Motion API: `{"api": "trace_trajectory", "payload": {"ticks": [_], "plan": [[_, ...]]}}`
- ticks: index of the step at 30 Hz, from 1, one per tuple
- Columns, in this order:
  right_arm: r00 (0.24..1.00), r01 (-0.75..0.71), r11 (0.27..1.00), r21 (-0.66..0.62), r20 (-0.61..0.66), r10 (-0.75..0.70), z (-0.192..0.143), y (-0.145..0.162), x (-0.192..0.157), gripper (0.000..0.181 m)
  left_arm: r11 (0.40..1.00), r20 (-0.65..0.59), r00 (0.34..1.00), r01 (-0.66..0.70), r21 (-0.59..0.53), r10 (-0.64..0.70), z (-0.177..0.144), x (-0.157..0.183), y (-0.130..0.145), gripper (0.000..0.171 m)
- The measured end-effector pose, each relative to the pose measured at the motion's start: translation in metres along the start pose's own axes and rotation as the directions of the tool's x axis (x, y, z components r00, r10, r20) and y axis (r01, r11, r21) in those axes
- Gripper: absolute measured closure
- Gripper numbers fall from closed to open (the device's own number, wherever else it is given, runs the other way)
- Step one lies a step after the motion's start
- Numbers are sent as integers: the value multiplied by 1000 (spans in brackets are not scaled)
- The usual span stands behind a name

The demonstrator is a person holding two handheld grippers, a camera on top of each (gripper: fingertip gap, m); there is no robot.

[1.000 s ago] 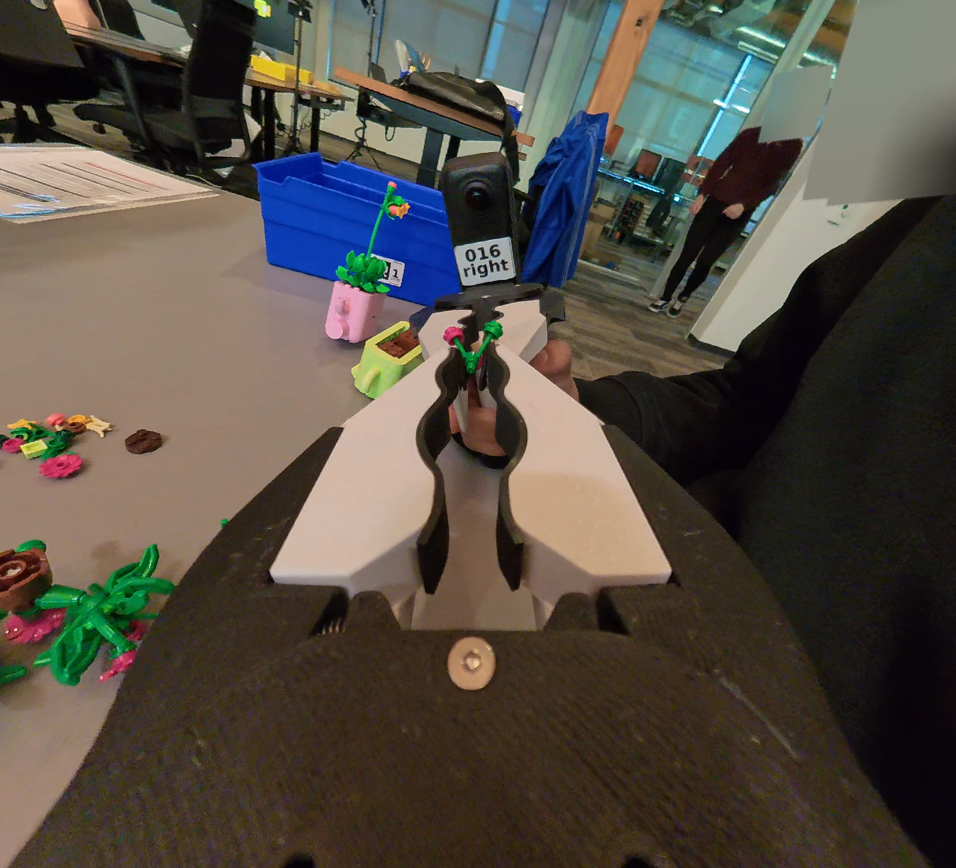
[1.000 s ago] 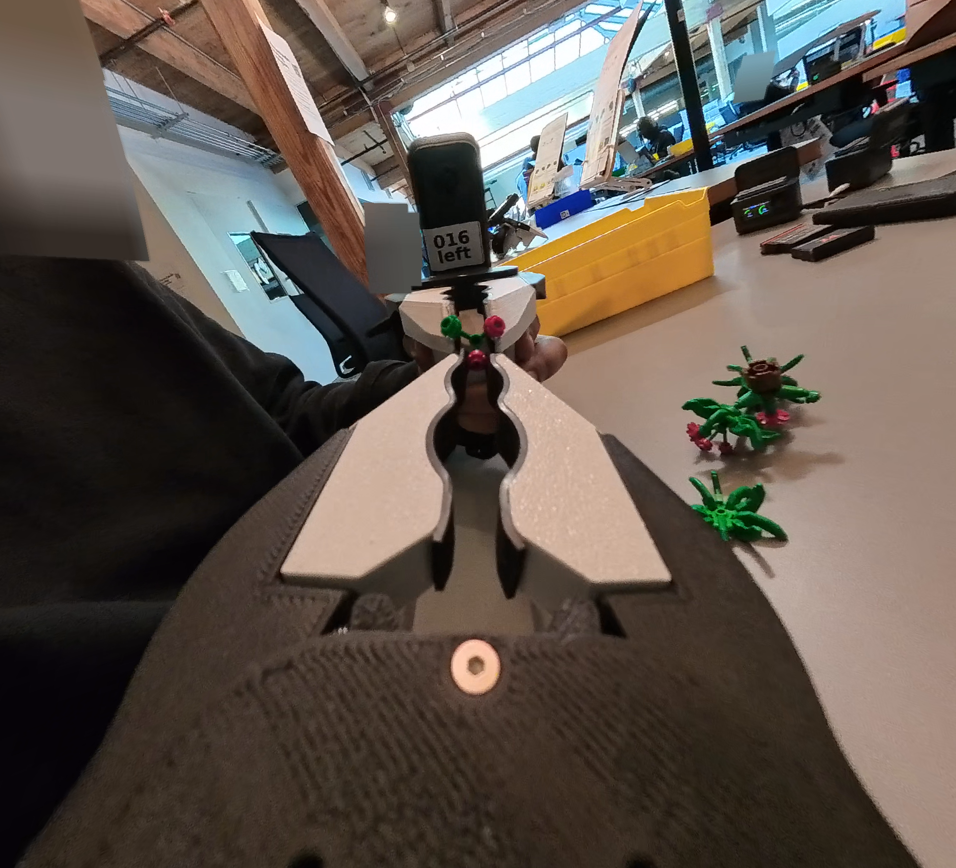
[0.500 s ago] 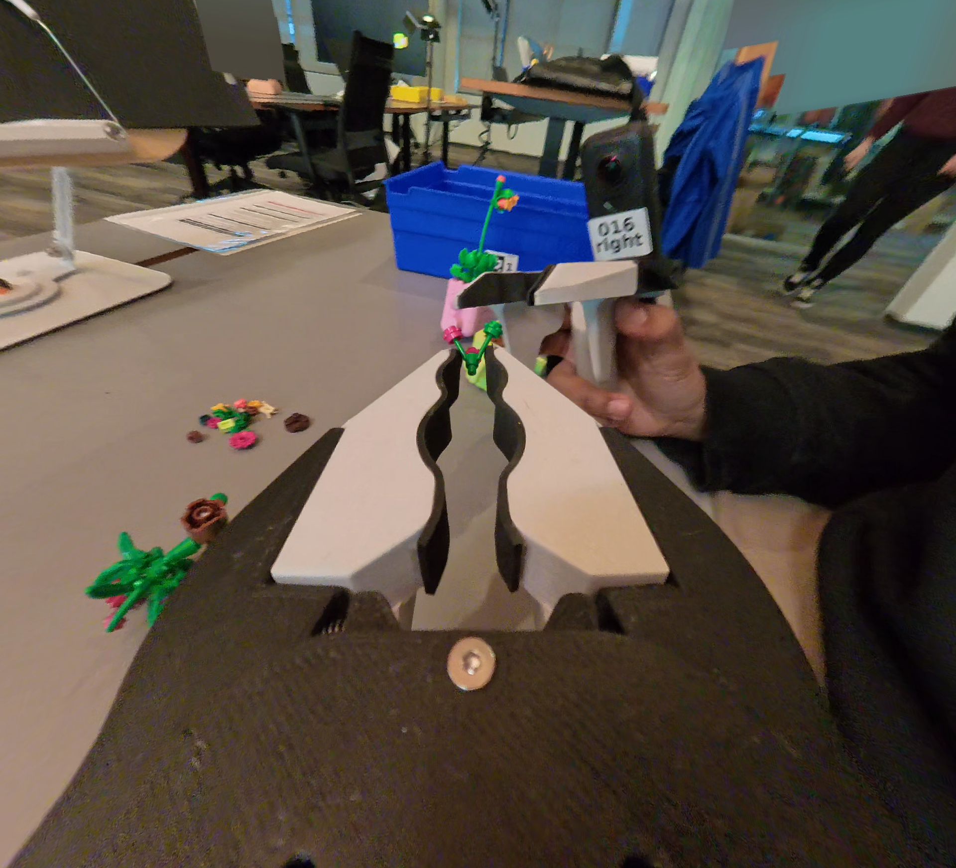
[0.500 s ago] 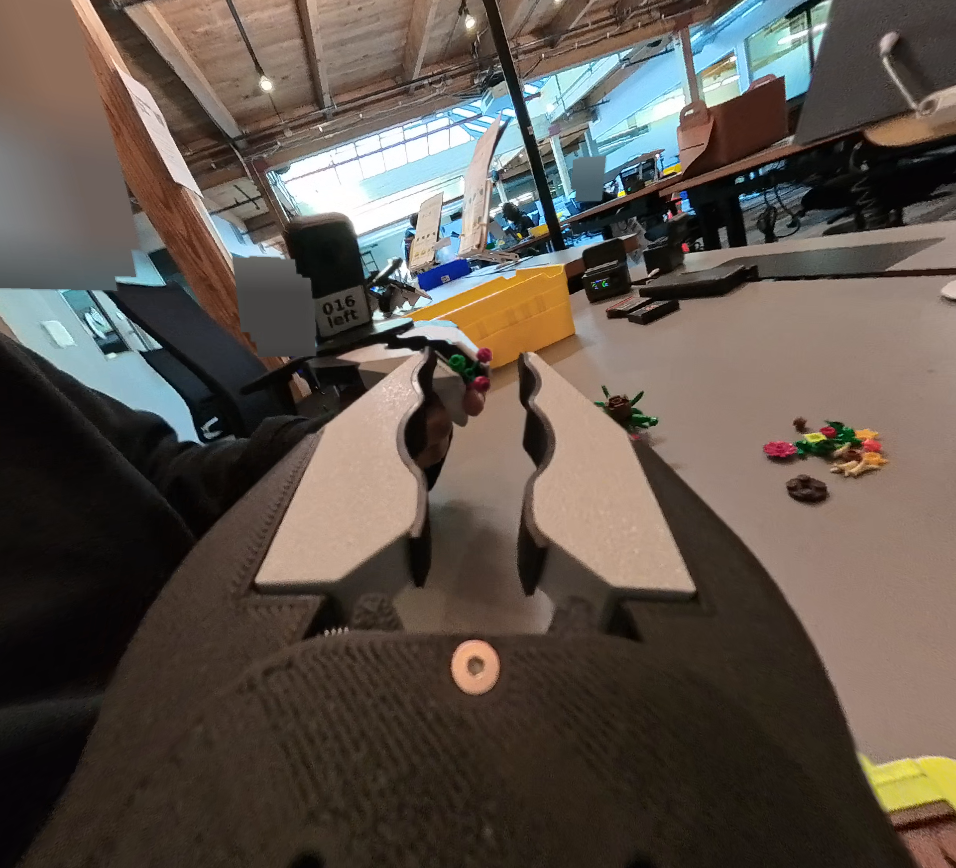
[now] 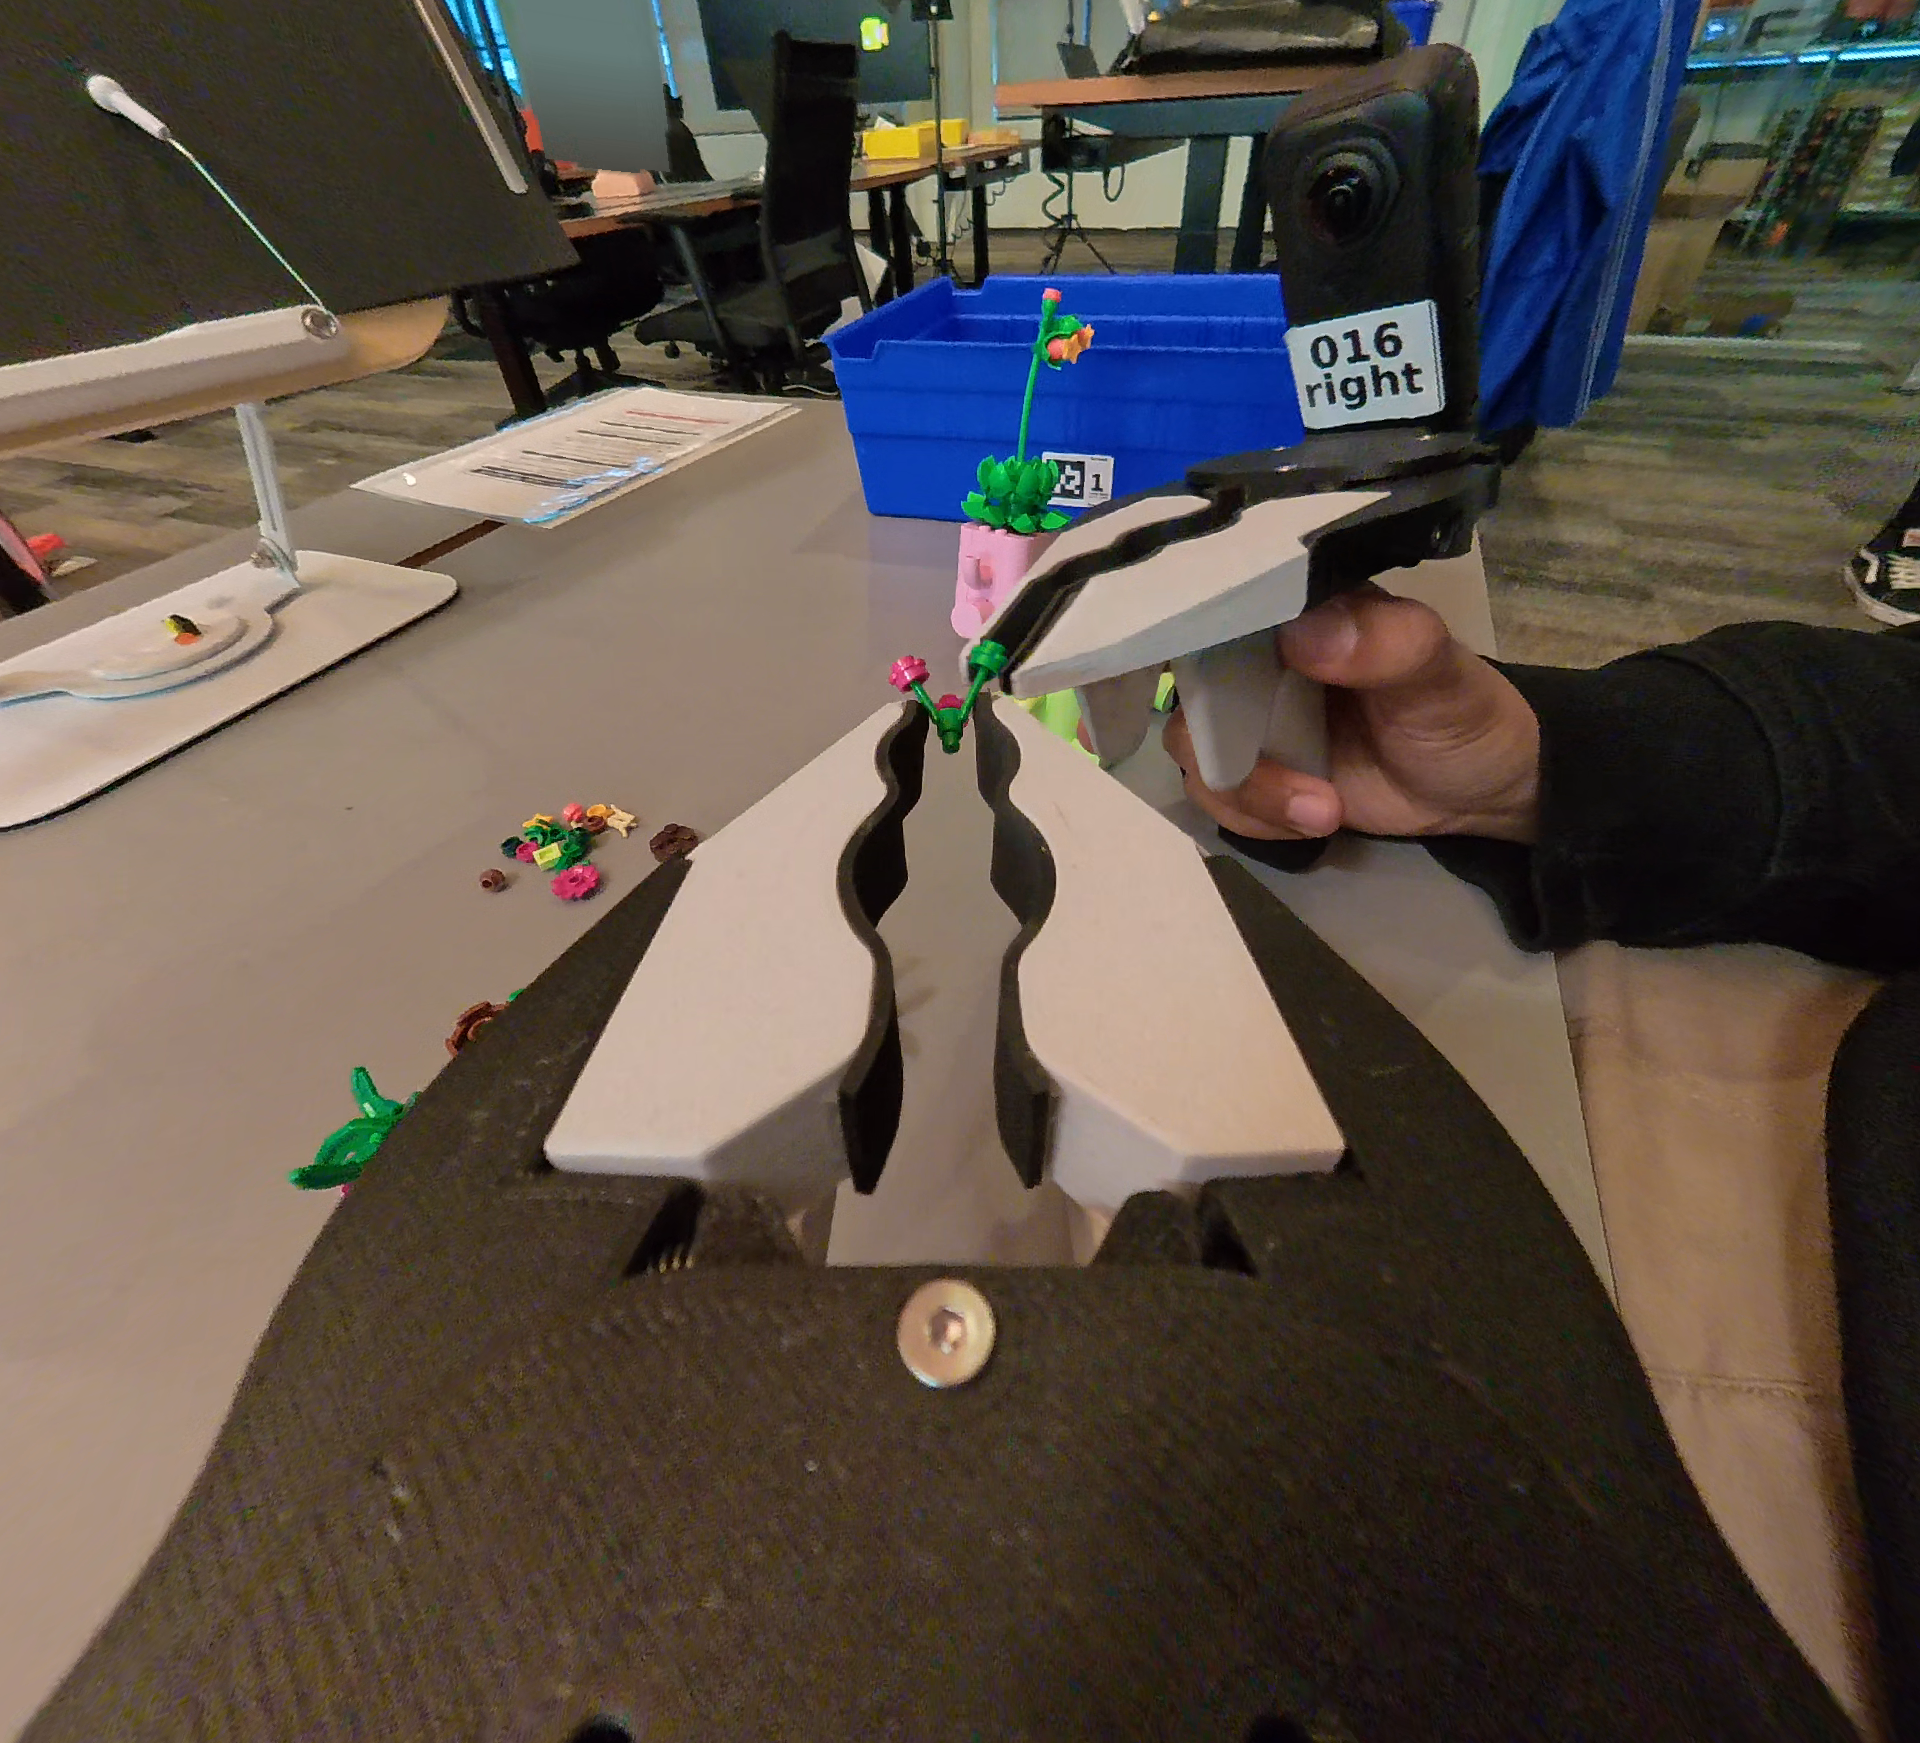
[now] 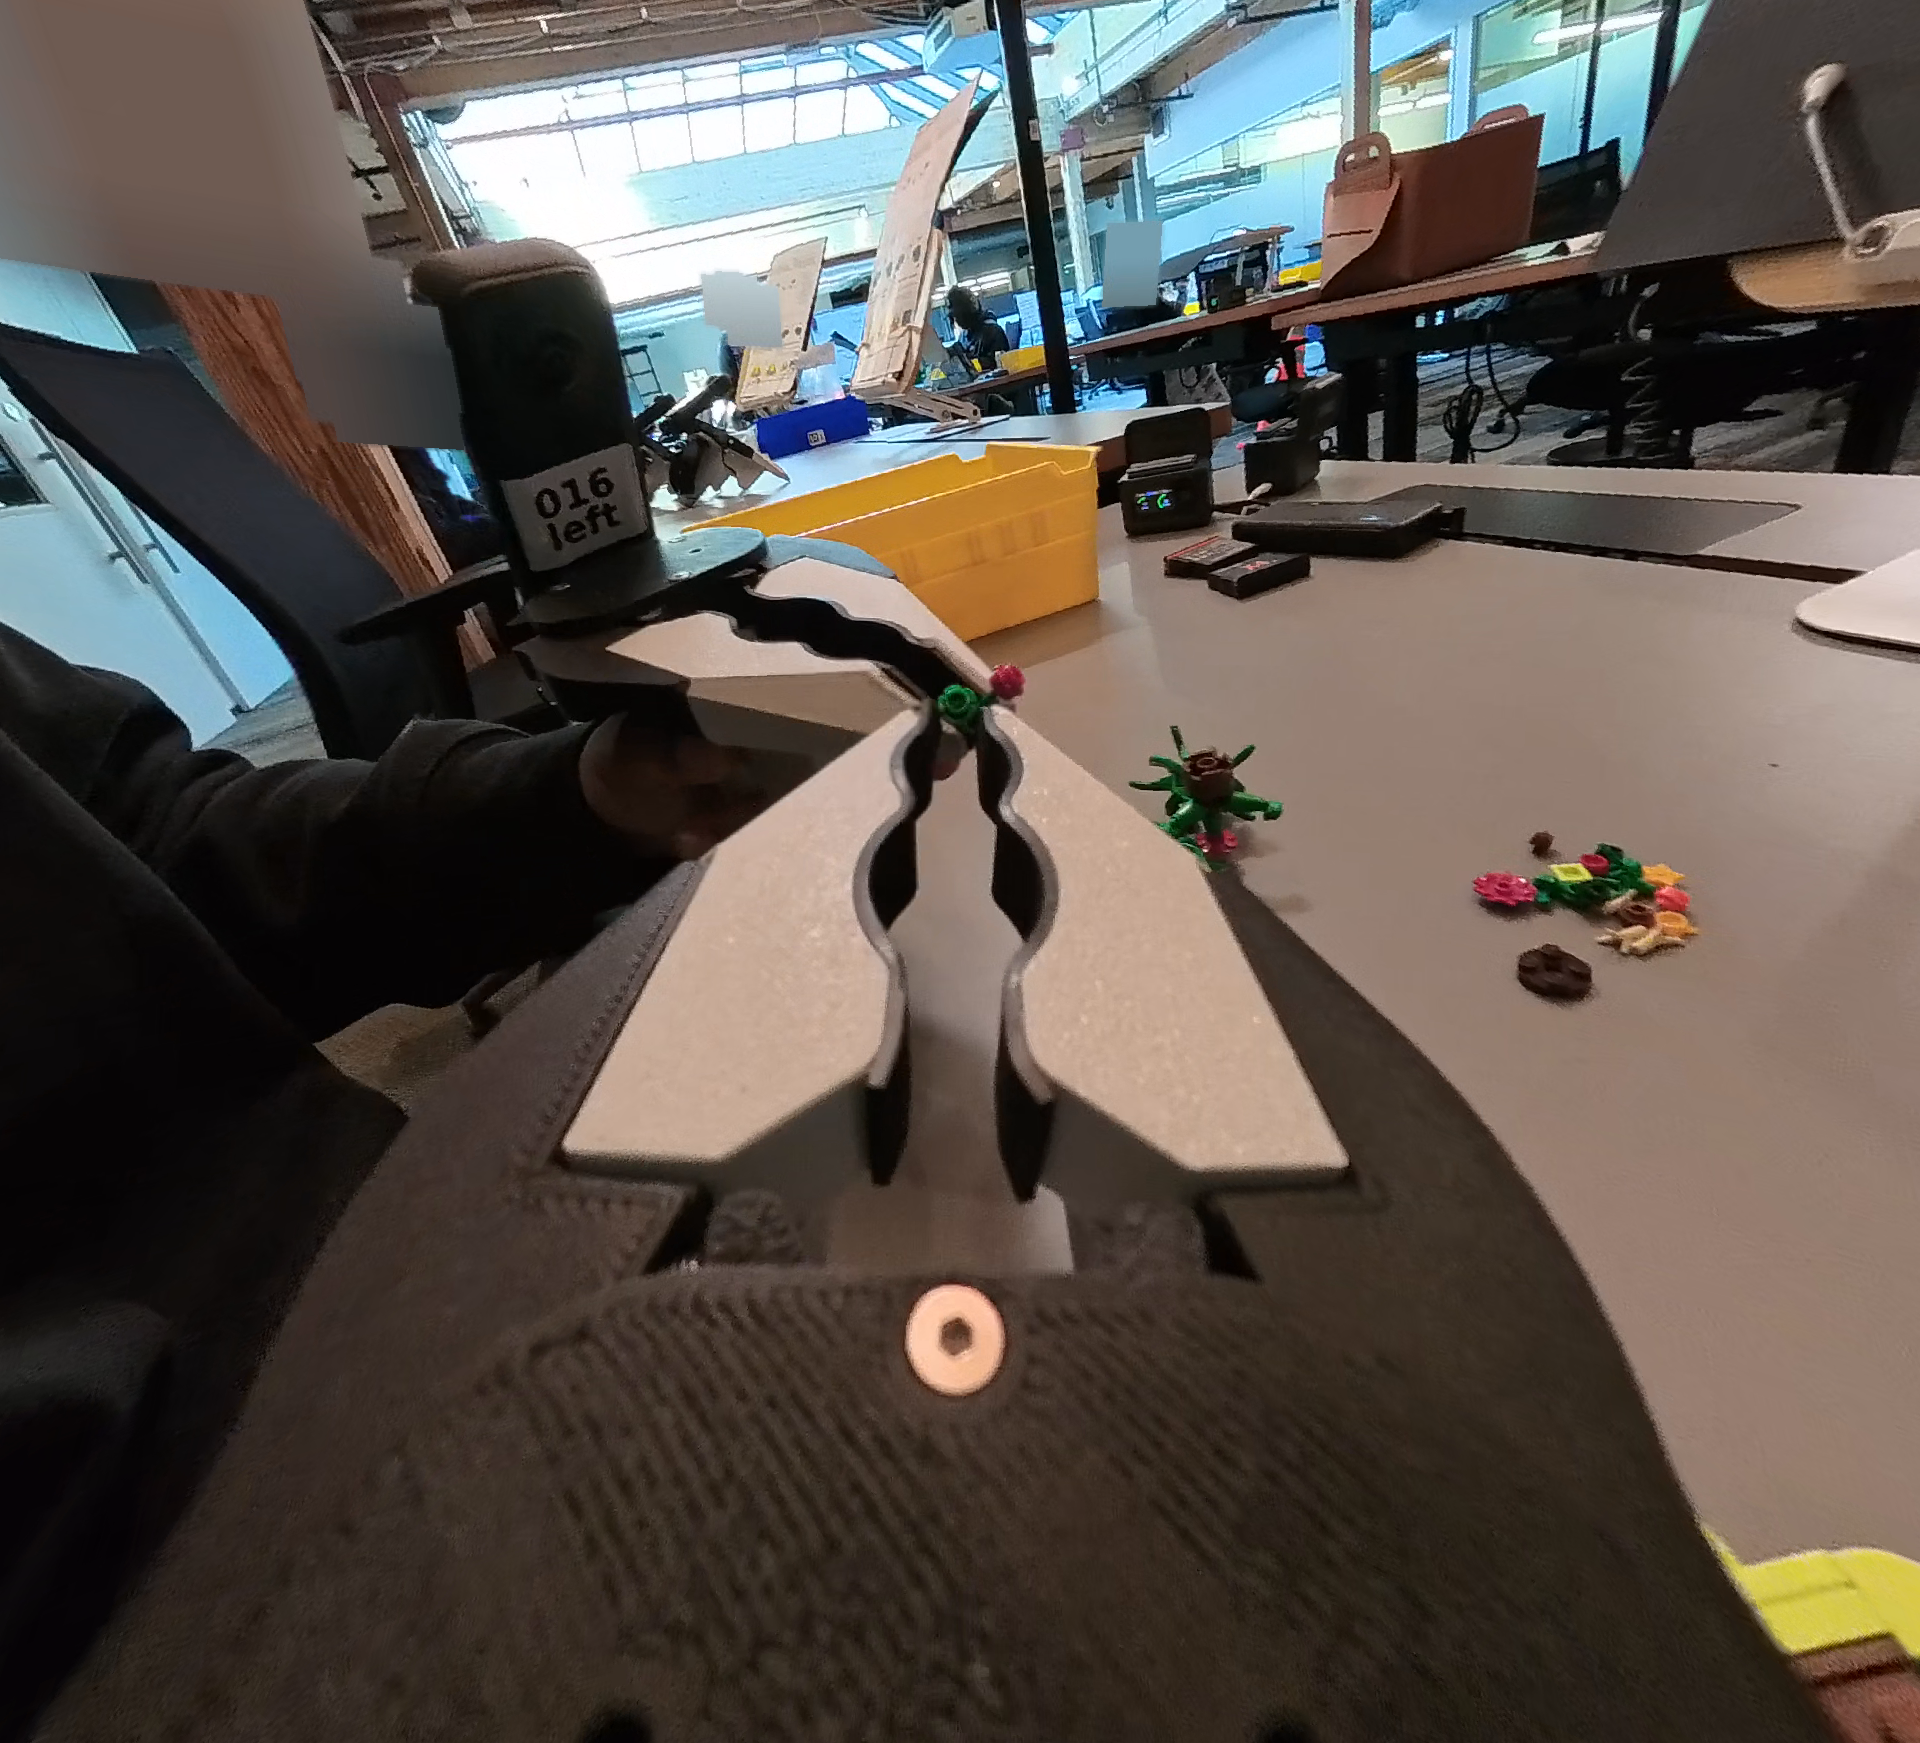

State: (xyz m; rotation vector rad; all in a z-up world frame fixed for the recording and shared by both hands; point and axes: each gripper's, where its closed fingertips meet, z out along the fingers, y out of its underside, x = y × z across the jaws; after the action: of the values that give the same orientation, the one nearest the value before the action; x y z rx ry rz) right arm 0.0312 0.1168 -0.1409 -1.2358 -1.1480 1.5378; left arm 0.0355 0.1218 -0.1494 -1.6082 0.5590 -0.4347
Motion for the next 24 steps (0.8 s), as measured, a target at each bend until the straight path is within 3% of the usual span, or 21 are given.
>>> {"api": "trace_trajectory", "payload": {"ticks": [7,11,12,15,17,24], "plan": [[1000,21,1000,-2,-12,-21,0,0,1,176,1000,8,1000,-12,-4,12,0,0,1,167],[1000,-22,999,23,0,22,-2,-3,2,176,997,96,993,-72,23,69,-1,-8,-5,142],[999,-38,999,28,3,38,-2,-4,3,176,993,114,987,-113,24,110,-2,-7,-7,142],[996,-84,996,41,17,84,-3,-5,5,177,967,166,953,-256,-15,255,-3,-1,-9,165],[994,-107,993,43,31,105,-3,-5,5,177,950,160,936,-310,-42,313,0,5,-6,166],[993,-105,994,18,60,104,-1,-2,0,177,957,124,949,-285,-59,290,1,9,-4,165]]}}
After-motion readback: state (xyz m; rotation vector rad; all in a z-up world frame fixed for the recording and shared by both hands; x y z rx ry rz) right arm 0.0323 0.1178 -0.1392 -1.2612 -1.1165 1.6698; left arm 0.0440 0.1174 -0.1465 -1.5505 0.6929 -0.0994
